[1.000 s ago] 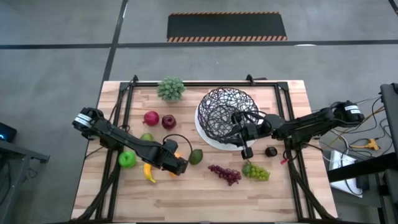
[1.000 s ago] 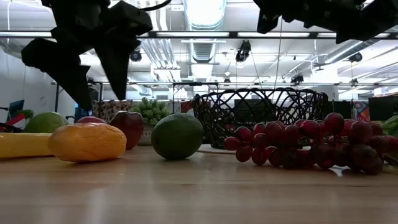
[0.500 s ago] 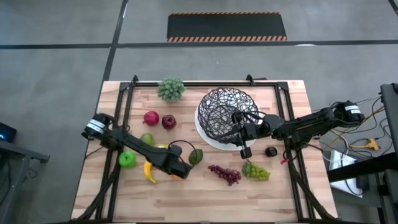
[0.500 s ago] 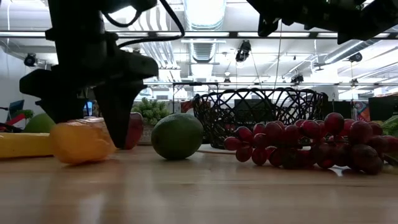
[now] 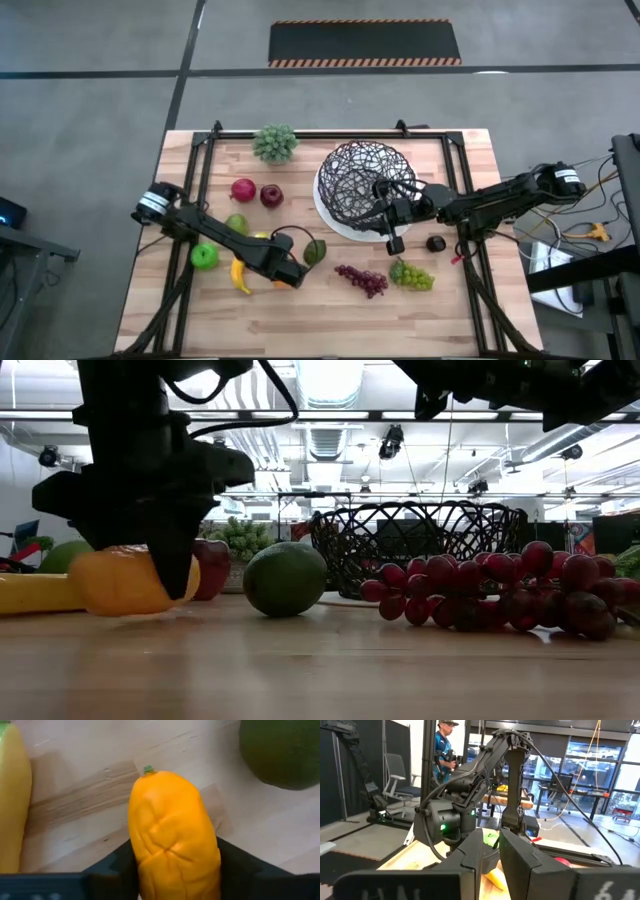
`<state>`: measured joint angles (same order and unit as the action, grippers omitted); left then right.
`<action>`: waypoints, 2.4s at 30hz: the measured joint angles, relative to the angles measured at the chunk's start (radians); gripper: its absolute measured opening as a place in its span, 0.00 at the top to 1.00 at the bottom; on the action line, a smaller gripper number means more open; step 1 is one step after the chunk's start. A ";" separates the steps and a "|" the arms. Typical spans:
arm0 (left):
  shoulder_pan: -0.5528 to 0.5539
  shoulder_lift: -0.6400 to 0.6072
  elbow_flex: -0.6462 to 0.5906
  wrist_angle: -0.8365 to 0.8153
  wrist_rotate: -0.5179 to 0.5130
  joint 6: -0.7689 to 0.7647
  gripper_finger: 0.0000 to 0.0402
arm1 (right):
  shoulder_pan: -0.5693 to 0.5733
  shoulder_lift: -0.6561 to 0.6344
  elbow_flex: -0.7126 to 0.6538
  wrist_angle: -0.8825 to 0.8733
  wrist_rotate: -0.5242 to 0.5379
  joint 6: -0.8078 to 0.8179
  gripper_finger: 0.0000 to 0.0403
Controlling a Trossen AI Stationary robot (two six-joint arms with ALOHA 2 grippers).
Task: Build produce basket
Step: Put the yellow mango into the black wire basket
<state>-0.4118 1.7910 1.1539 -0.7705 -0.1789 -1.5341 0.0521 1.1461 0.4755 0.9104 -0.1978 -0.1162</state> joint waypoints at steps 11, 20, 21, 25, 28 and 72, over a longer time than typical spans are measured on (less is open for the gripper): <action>0.010 -0.146 0.145 -0.057 -0.030 0.409 0.63 | 0.001 -0.162 -0.001 -0.282 0.000 -0.027 0.87; 0.123 -0.214 0.257 0.098 -0.177 0.960 0.63 | 0.012 -0.327 -0.029 -0.489 -0.020 0.007 0.87; 0.141 -0.215 0.257 0.131 -0.175 1.027 0.63 | 0.017 -0.335 -0.039 -0.477 -0.021 0.002 0.87; 0.230 -0.208 0.248 0.291 -0.132 1.257 0.60 | 0.036 -0.359 -0.067 -0.414 -0.022 0.002 0.87; 0.297 -0.187 0.247 0.380 -0.088 1.378 0.59 | 0.047 -0.371 -0.070 -0.405 -0.022 0.002 0.87; 0.576 0.159 0.259 0.796 -0.074 1.410 0.57 | 0.068 -0.378 -0.070 -0.418 -0.019 0.003 0.87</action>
<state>0.1640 1.9503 1.4132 0.0258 -0.2531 -0.1246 0.1204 0.7677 0.4053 0.4923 -0.2173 -0.1135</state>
